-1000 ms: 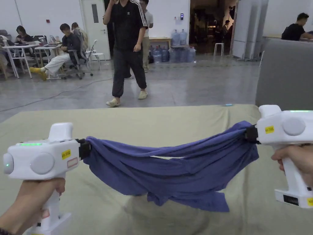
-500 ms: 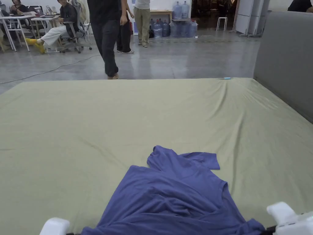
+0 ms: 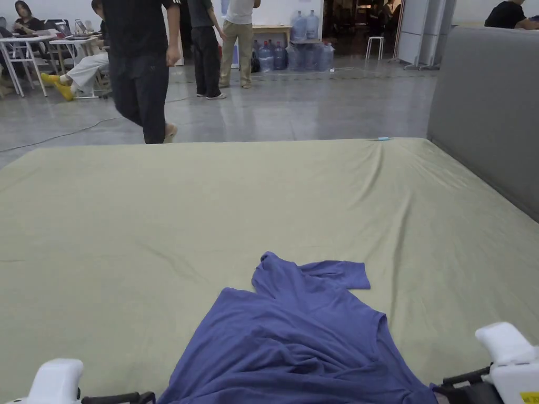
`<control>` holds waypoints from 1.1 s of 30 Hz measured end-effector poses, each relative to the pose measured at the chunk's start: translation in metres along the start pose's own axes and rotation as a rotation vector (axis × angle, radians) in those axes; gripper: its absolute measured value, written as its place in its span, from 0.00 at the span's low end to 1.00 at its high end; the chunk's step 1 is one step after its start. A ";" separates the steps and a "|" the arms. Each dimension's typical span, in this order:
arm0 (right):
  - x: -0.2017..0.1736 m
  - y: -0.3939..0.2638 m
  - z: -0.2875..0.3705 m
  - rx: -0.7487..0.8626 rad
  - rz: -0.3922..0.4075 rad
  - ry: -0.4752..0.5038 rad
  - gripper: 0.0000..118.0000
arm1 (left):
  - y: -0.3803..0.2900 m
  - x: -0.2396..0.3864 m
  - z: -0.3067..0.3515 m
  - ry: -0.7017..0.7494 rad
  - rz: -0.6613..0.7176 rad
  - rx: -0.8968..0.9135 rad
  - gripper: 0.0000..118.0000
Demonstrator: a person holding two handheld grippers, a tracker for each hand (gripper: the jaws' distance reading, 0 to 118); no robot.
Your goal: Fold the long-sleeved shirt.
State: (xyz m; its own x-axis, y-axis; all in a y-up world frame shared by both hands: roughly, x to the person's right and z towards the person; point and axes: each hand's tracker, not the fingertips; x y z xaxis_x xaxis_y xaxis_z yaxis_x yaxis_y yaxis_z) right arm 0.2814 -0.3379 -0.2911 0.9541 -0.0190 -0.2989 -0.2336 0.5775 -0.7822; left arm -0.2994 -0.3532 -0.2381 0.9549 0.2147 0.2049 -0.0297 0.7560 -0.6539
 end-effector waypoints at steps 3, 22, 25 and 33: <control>-0.001 0.000 -0.005 0.017 -0.042 0.004 0.00 | 0.002 0.000 -0.005 0.016 0.029 0.007 0.18; -0.018 0.010 -0.045 -0.045 -0.045 0.034 0.00 | -0.020 0.002 -0.078 0.136 0.098 -0.151 0.95; -0.019 0.018 -0.056 -0.050 -0.035 0.024 0.00 | -0.022 0.006 -0.088 0.125 0.097 -0.193 0.86; -0.020 0.105 -0.100 -0.013 -0.017 -0.004 0.00 | -0.034 0.020 -0.095 0.136 -0.001 -0.254 0.00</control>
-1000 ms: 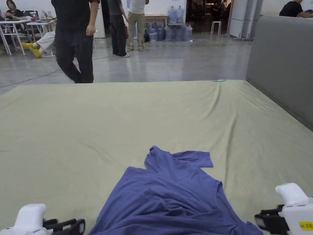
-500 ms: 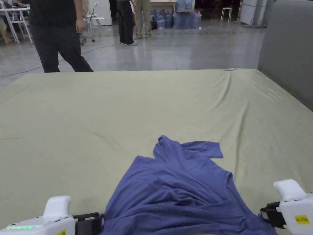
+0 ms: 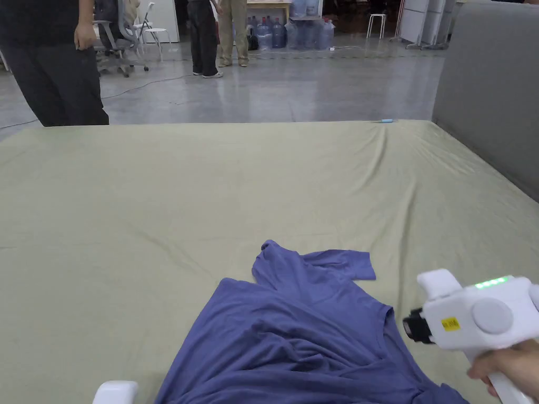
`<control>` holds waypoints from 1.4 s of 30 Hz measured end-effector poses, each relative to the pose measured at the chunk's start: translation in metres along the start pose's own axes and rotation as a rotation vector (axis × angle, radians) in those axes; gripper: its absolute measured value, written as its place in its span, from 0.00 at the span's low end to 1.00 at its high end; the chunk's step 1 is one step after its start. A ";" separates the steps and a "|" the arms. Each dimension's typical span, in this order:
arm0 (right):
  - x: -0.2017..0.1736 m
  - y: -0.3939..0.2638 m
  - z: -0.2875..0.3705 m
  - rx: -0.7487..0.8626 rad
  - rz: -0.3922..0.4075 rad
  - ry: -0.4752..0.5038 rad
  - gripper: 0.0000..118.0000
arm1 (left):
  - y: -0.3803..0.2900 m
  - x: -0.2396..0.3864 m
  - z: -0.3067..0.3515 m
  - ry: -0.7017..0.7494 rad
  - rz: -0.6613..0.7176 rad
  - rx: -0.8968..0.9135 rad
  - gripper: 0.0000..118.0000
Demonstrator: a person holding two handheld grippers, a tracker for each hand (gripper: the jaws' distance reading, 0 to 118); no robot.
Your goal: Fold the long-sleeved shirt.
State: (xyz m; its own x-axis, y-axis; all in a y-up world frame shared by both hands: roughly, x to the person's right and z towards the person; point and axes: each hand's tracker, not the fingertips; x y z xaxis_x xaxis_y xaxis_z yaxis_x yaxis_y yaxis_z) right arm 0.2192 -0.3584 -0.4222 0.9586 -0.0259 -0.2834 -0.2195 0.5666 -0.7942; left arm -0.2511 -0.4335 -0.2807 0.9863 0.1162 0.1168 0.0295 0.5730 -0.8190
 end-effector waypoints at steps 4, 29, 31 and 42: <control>0.003 0.054 -0.029 0.026 -0.006 0.005 0.52 | 0.005 -0.012 0.005 -0.026 0.069 -0.002 0.00; -0.004 0.103 -0.067 0.039 0.021 -0.072 0.00 | 0.060 -0.034 0.057 -0.003 0.097 0.283 0.00; 0.003 0.116 -0.033 0.085 0.029 -0.069 0.00 | 0.082 -0.038 0.075 -0.002 0.110 0.353 0.00; 0.044 0.165 0.101 0.284 0.008 -0.142 0.00 | 0.194 -0.044 0.152 -0.011 0.058 0.606 0.00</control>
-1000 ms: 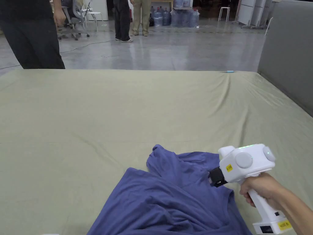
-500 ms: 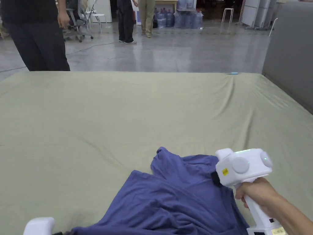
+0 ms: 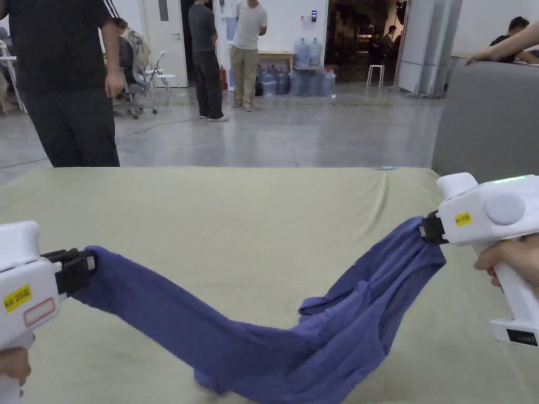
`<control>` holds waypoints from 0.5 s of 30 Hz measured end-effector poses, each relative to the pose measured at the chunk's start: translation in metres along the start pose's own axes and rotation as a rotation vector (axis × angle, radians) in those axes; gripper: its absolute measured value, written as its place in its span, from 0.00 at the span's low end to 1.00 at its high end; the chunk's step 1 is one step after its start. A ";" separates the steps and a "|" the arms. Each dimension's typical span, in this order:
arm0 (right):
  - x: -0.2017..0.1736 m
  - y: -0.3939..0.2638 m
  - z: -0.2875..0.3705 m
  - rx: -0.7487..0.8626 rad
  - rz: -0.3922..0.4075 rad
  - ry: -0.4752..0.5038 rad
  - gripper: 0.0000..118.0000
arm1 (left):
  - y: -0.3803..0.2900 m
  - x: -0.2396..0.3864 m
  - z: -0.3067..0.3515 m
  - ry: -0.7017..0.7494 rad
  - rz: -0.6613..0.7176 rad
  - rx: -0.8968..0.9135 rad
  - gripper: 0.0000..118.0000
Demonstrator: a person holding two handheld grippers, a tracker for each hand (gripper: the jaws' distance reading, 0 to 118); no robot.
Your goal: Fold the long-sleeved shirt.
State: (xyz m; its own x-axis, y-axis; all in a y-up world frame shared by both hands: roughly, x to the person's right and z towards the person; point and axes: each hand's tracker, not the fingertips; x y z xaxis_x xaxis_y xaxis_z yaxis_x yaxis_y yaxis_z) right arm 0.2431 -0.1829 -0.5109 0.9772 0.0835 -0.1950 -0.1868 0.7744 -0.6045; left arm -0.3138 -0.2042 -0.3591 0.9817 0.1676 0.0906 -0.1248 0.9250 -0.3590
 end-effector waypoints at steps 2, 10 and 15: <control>-0.009 0.000 0.002 -0.007 0.056 -0.027 0.00 | 0.000 0.014 -0.009 0.005 -0.007 -0.013 0.00; -0.028 -0.011 0.001 0.033 0.060 -0.014 0.00 | -0.001 0.030 -0.019 -0.048 0.007 -0.046 0.00; -0.022 0.060 0.010 0.103 0.054 -0.030 0.00 | 0.092 0.013 -0.031 0.026 0.029 0.066 0.00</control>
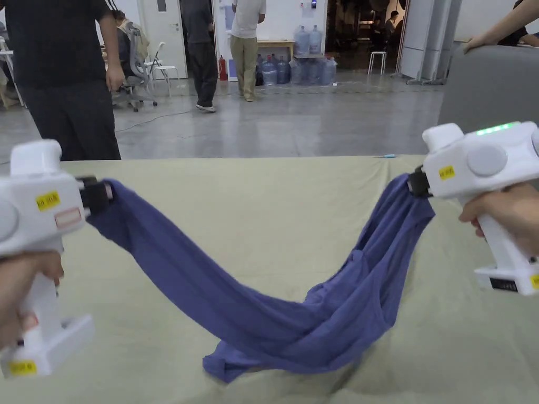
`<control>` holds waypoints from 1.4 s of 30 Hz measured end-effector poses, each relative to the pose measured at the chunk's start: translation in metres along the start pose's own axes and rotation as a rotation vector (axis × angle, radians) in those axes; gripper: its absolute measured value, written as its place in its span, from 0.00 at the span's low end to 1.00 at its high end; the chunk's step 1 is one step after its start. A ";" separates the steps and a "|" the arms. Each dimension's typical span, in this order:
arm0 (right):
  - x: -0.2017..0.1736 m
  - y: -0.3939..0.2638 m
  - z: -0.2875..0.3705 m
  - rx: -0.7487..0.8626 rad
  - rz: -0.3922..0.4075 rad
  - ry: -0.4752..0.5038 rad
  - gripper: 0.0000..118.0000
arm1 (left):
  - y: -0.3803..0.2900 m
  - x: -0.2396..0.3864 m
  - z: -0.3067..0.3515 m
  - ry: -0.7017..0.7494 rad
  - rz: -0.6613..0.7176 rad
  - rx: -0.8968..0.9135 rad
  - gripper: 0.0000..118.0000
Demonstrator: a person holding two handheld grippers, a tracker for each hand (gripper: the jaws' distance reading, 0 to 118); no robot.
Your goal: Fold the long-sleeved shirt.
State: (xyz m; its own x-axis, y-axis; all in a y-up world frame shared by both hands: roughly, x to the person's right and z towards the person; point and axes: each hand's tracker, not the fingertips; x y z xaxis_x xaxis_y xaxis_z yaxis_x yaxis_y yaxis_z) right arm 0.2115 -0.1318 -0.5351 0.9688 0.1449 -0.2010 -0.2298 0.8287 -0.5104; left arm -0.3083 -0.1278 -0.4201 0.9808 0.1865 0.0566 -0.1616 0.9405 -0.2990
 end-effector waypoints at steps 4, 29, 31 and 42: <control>0.010 0.082 0.007 0.082 -0.057 0.015 0.00 | 0.102 0.001 -0.014 0.052 -0.067 0.150 0.00; 0.018 0.071 -0.089 0.022 -0.189 -0.057 0.00 | 0.092 -0.017 -0.124 0.123 -0.100 -0.055 0.00; 0.017 0.044 -0.101 -0.014 -0.200 -0.040 0.00 | 0.056 -0.020 -0.133 0.127 -0.111 -0.122 0.00; -0.004 -0.096 0.017 0.003 -0.191 0.073 0.00 | -0.076 -0.009 -0.024 -0.023 -0.113 -0.202 0.00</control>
State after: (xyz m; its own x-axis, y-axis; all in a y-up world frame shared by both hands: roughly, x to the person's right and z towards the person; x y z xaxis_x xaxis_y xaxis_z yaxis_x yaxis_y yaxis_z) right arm 0.2314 -0.2026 -0.4712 0.9854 -0.0543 -0.1614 -0.0426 0.8391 -0.5423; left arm -0.3020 -0.2079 -0.4203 0.9883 0.0922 0.1214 -0.0239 0.8804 -0.4737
